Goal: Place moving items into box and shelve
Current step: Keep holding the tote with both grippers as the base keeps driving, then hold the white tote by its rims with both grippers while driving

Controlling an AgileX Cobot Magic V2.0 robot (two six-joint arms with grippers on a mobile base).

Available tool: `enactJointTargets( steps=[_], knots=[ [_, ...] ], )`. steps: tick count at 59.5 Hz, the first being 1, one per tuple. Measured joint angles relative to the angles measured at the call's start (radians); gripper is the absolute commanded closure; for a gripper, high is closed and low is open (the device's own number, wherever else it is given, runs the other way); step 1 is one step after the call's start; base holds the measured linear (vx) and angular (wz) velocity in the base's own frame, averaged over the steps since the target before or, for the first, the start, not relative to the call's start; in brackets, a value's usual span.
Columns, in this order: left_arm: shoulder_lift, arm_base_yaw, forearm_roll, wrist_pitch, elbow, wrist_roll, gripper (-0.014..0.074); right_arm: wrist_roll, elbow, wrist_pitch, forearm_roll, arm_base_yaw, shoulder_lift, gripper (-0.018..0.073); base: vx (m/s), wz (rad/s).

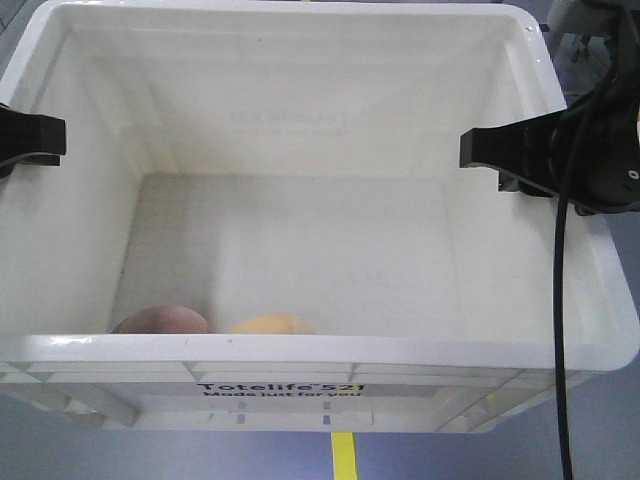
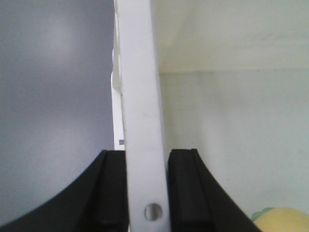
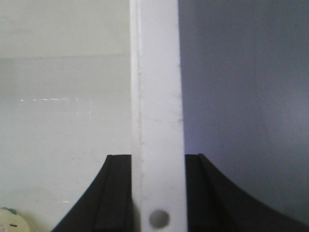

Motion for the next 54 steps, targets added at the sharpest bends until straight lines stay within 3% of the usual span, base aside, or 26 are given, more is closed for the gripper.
enactJointTargets(
  steps=[54],
  knots=[
    [0.000, 0.000, 0.000, 0.000, 0.000, 0.000, 0.0530, 0.000, 0.000, 0.000, 0.000, 0.000, 0.000, 0.0432, 0.42, -0.02]
  ],
)
